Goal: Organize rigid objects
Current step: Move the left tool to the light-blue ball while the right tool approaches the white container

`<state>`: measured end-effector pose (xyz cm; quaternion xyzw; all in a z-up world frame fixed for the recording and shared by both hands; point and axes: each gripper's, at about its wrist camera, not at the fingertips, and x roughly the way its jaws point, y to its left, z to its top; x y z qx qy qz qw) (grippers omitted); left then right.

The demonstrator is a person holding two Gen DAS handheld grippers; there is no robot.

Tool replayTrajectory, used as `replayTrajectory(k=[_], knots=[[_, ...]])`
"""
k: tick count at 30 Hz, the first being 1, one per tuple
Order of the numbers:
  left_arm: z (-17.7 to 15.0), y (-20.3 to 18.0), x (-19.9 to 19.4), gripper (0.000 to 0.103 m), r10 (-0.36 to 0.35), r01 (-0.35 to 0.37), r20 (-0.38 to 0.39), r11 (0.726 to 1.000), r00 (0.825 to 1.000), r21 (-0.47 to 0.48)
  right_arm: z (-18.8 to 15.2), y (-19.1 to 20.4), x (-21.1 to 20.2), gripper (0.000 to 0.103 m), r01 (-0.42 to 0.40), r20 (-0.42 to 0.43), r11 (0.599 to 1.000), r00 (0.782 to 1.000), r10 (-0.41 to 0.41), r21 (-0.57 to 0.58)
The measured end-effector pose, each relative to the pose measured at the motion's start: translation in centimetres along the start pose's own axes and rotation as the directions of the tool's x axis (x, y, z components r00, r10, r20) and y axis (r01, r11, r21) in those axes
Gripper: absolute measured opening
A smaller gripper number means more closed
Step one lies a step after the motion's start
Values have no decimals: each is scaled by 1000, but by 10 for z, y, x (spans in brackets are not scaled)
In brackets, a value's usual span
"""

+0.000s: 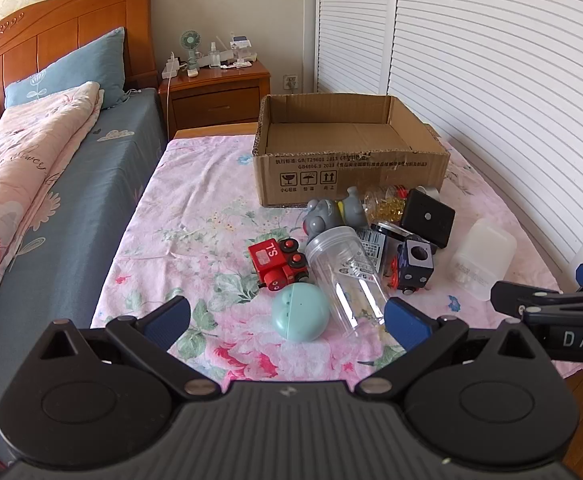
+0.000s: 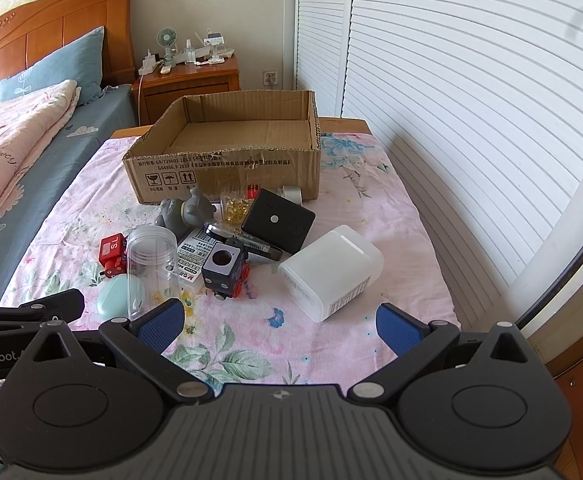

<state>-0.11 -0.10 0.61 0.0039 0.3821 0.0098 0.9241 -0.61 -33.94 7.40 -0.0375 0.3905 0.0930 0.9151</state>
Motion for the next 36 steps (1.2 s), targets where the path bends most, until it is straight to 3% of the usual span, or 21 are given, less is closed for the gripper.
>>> replayTrajectory(k=[16, 24, 31, 36], knots=[[0, 1, 2, 102, 5, -5, 0, 1000, 1000, -11, 0, 0, 1, 103, -1, 2, 1000, 1000, 1, -3], [2, 6, 7, 102, -29, 30, 9, 999, 1000, -22, 2, 0, 4, 103, -18, 18, 1000, 1000, 18, -17], [2, 16, 14, 102, -98, 98, 53, 995, 994, 10, 2, 2, 4, 103, -45, 73, 993, 996, 53, -105], [-5, 24, 29, 102, -129, 128, 30, 990, 991, 53, -4, -4, 12, 103, -48, 85, 986, 994, 62, -157]])
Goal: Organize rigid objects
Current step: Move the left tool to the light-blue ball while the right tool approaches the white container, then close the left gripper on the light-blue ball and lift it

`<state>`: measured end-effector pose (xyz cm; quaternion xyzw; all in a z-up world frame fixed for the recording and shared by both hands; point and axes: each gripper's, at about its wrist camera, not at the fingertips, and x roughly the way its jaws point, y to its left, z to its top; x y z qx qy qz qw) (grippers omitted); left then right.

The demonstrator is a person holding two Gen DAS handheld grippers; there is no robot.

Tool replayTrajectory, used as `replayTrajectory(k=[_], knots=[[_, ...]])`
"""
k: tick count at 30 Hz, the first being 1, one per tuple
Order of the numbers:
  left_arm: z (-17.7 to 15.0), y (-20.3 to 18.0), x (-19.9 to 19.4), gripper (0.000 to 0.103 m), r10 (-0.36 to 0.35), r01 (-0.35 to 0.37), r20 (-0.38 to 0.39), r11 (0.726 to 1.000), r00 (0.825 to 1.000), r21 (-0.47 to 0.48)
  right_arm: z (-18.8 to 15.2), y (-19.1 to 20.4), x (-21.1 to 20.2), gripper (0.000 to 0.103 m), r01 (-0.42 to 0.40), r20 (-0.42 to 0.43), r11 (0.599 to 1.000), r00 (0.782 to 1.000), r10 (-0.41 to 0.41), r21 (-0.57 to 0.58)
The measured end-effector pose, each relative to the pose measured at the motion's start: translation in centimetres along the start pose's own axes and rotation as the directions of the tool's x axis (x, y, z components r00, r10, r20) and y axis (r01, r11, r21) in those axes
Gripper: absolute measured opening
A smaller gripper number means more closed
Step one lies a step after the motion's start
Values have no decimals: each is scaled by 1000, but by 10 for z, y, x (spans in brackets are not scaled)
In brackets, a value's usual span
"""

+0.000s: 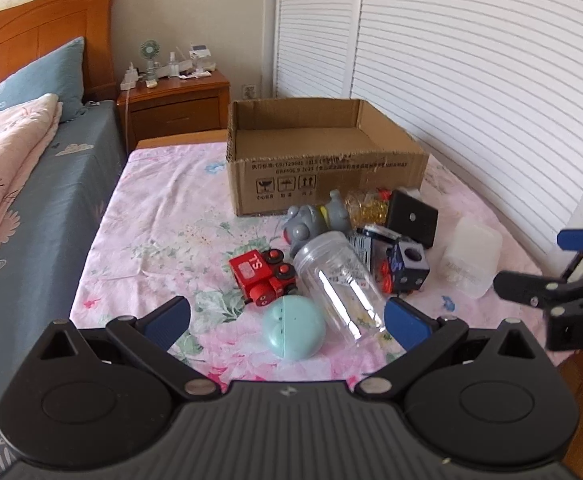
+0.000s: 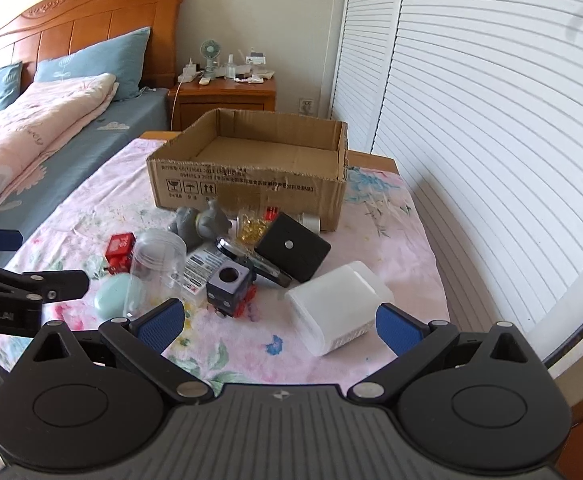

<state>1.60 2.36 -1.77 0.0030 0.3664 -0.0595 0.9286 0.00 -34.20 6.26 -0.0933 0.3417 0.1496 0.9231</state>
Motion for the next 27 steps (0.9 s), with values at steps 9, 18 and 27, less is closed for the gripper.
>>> replayTrajectory(k=[9, 18, 27], knots=[[-16, 6, 33, 102, -17, 21, -68, 998, 998, 56, -18, -17, 27, 103, -25, -42, 1000, 999, 25, -12], [-23, 10, 64, 102, -4, 10, -102, 998, 995, 56, -26, -32, 44, 103, -22, -72, 1000, 997, 23, 12], [-24, 2, 76, 79, 2, 8, -87, 994, 996, 110, -27, -38, 50, 103, -25, -74, 999, 997, 27, 31]])
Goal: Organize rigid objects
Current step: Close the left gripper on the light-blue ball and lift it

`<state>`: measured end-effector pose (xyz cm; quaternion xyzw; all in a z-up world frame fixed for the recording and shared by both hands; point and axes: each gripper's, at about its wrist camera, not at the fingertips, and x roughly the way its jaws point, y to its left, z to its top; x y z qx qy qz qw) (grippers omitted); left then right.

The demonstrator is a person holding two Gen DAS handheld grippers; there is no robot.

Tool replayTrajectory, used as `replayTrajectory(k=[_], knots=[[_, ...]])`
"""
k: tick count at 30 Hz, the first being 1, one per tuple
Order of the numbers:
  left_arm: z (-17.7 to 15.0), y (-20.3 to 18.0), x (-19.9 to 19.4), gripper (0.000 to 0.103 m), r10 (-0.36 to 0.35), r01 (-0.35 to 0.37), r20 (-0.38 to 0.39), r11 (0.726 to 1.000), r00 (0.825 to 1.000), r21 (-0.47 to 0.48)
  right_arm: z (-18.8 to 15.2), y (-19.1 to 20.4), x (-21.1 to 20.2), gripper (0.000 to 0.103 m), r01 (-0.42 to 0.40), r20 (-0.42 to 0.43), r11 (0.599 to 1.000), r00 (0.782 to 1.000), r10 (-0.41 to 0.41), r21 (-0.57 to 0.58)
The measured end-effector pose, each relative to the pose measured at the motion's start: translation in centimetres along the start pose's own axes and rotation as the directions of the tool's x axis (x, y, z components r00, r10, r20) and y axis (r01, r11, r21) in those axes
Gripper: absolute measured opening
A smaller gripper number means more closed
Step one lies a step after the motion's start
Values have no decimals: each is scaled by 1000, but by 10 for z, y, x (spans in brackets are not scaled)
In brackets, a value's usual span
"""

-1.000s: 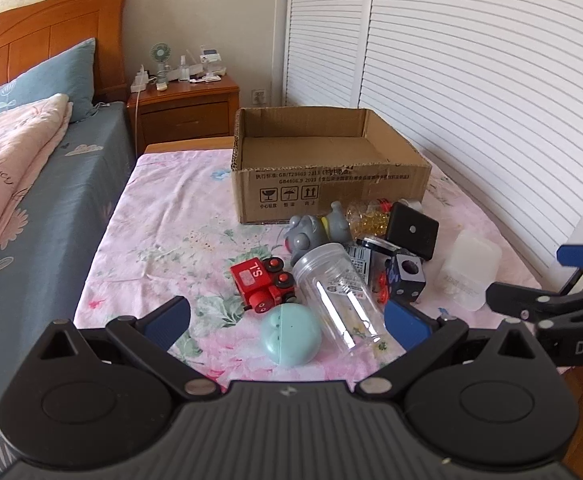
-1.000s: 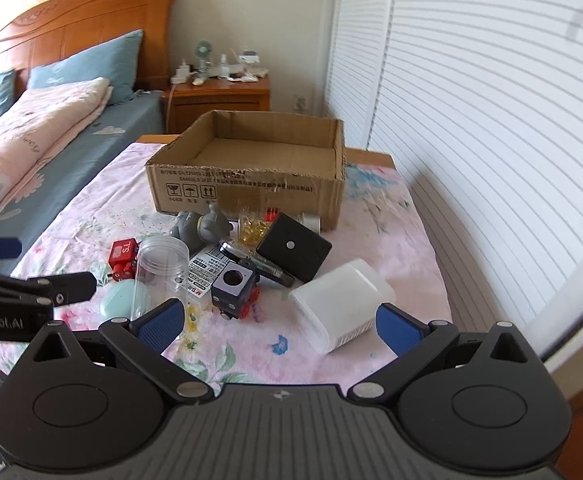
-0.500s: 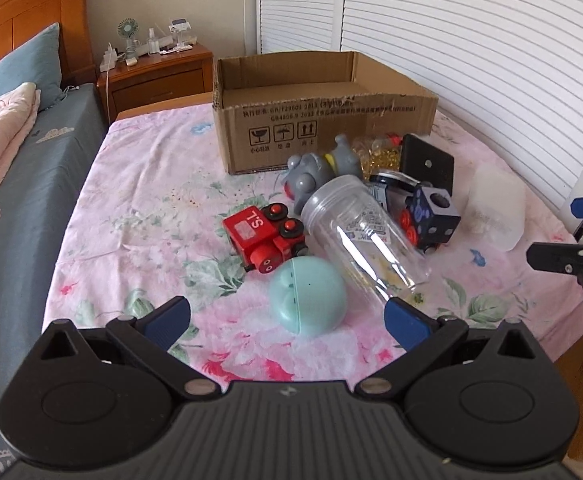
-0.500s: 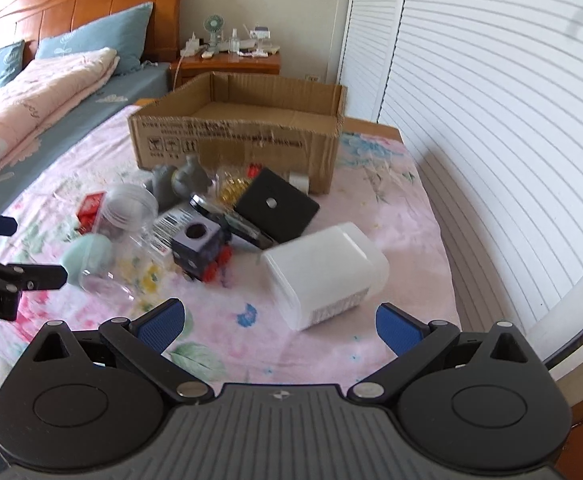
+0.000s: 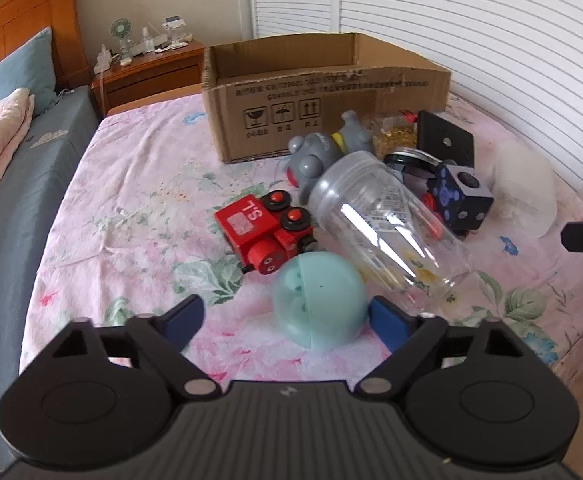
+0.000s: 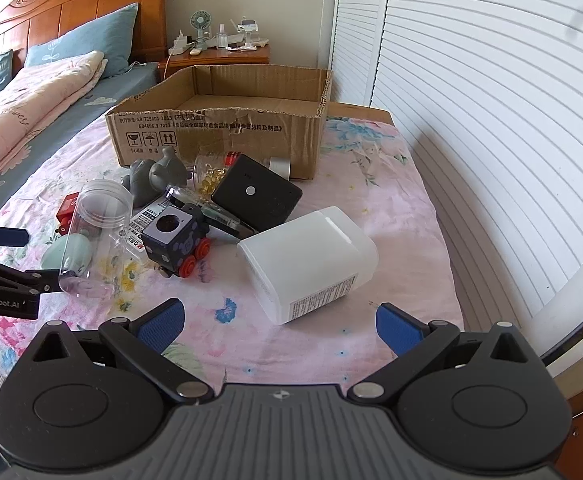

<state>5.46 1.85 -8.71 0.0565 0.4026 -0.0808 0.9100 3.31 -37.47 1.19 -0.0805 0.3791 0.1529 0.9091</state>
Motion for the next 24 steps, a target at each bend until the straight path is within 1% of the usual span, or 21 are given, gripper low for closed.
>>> replayTrajectory(k=[1, 3, 4, 6, 12, 16, 21, 24], knots=[[0, -2, 1, 76, -8, 8, -5, 1000, 1000, 7, 0, 0, 1, 103, -1, 1, 1000, 1000, 1, -1], [1, -3, 3, 64, -33, 33, -4, 999, 999, 6, 0, -1, 2, 103, -6, -1, 1000, 1000, 6, -4], [1, -4, 4, 61, -41, 41, 1, 999, 999, 5, 0, -1, 3, 103, -7, -2, 1000, 1000, 7, -6], [3, -5, 4, 52, -58, 58, 4, 998, 998, 2, 0, -1, 4, 103, -7, -4, 1000, 1000, 7, -10], [0, -1, 2, 52, -68, 68, -1, 998, 998, 0, 0, -5, 8, 103, -18, -7, 999, 1000, 17, -32], [-7, 10, -5, 52, -42, 42, -14, 999, 999, -17, 4, -9, 12, 103, -31, 2, 997, 1000, 31, -71], [-13, 25, -10, 53, -22, 21, -23, 999, 999, -46, 20, -20, 24, 103, -38, 29, 992, 999, 42, -124], [-14, 27, -11, 54, -25, 24, -20, 998, 999, -59, 34, -30, 39, 103, -80, 28, 990, 996, 84, -113]])
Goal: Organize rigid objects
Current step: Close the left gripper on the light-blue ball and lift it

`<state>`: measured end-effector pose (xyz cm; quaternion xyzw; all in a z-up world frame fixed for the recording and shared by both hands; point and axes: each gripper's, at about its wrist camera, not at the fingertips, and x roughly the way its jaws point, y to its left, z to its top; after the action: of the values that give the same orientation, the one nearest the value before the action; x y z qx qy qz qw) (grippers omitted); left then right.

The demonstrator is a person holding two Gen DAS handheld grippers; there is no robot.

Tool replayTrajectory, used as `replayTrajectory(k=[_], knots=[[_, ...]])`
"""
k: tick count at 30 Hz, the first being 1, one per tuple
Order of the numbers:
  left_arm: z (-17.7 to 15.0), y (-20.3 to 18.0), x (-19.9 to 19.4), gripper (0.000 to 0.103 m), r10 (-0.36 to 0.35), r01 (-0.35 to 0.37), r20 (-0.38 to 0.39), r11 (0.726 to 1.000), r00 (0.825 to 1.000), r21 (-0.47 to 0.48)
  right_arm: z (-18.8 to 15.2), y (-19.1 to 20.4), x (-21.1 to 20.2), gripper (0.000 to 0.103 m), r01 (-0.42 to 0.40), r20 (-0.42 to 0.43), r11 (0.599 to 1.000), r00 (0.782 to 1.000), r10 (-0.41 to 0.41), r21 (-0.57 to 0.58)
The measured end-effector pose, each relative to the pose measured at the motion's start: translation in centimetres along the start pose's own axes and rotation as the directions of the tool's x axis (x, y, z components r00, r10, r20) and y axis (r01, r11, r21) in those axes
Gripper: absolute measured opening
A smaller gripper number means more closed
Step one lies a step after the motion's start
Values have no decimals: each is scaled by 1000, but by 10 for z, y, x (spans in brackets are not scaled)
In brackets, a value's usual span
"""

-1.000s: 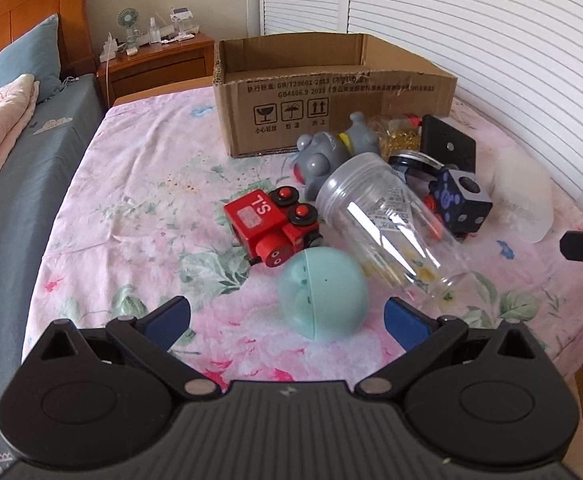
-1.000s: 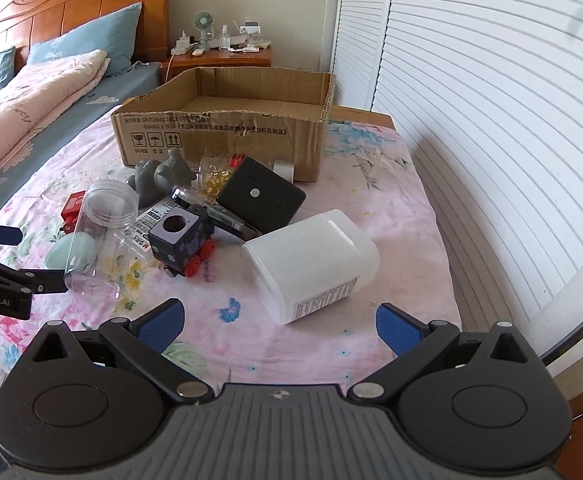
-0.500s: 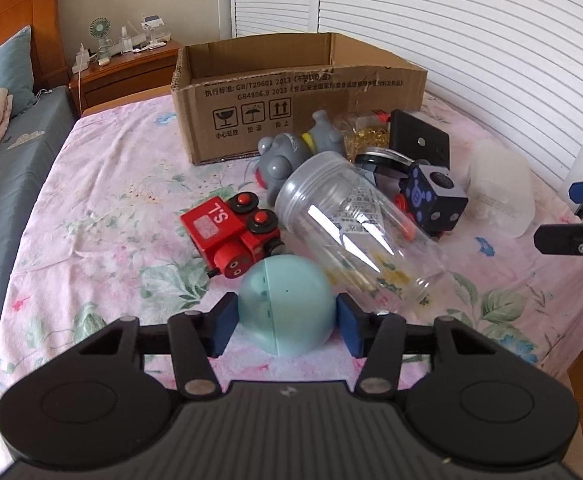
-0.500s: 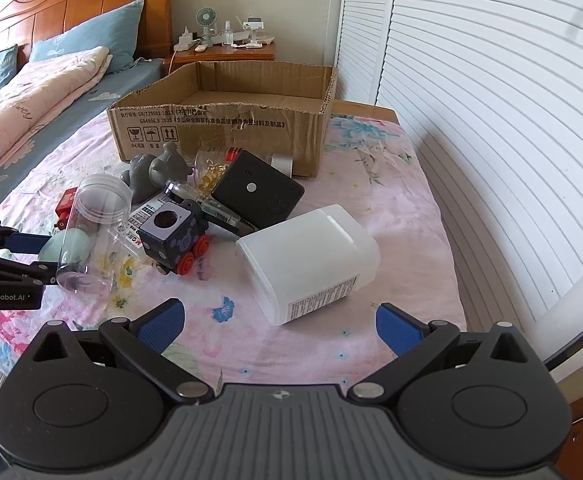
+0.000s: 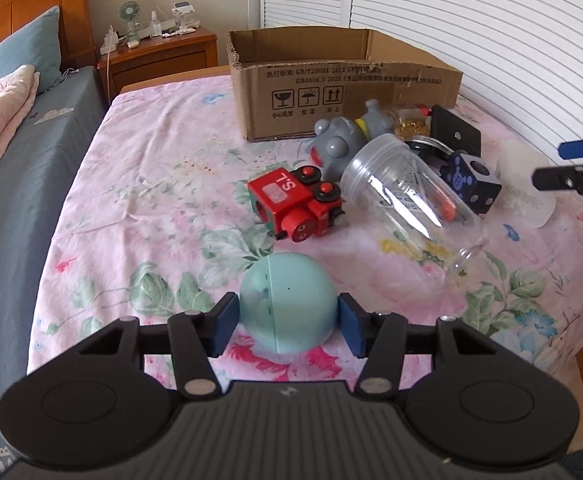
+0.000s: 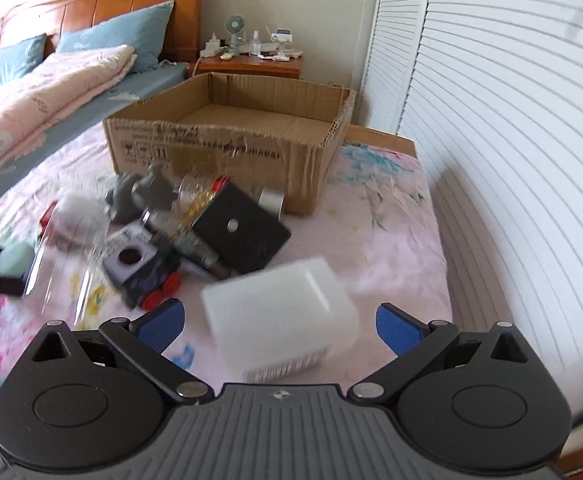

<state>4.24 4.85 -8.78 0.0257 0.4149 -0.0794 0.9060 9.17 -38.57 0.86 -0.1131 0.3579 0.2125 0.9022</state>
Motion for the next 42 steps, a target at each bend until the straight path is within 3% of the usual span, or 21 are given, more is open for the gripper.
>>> replayTrajectory(k=[8, 10, 12, 16, 17, 18, 23, 38, 40, 42], knots=[[0, 0, 1, 57, 7, -7, 2, 1000, 1000, -3, 8, 1, 32, 103, -89, -128, 996, 988, 87, -9], [0, 1, 1, 62, 11, -11, -2, 1000, 1000, -8, 3, 7, 30, 103, -105, -154, 994, 983, 98, -33], [-1, 2, 3, 75, 19, -19, -11, 1000, 1000, -21, -1, 12, 30, 103, -111, -181, 993, 978, 102, -38], [-2, 3, 4, 81, 28, -28, -14, 999, 1000, -32, -10, 19, 35, 103, -89, -234, 994, 970, 72, -62], [-2, 3, 5, 86, 30, -30, -21, 999, 999, -39, -12, 18, 37, 103, -89, -242, 995, 967, 74, -51], [-1, 3, 6, 93, 31, -32, -30, 998, 999, -45, -12, 16, 37, 103, -97, -243, 995, 966, 86, -34], [-3, -2, 9, 102, 40, -42, -48, 998, 998, -50, -14, 15, 36, 103, -95, -238, 995, 968, 83, -43], [5, -9, 13, 101, 69, -75, -71, 994, 995, -84, -18, 17, 34, 103, -77, -197, 997, 978, 69, -31], [6, -12, 12, 98, 61, -66, -68, 995, 996, -72, -20, 17, 33, 103, -78, -188, 996, 980, 71, -32], [7, -13, 10, 85, 50, -54, -58, 996, 997, -66, -20, 17, 33, 103, -78, -184, 996, 980, 71, -31]])
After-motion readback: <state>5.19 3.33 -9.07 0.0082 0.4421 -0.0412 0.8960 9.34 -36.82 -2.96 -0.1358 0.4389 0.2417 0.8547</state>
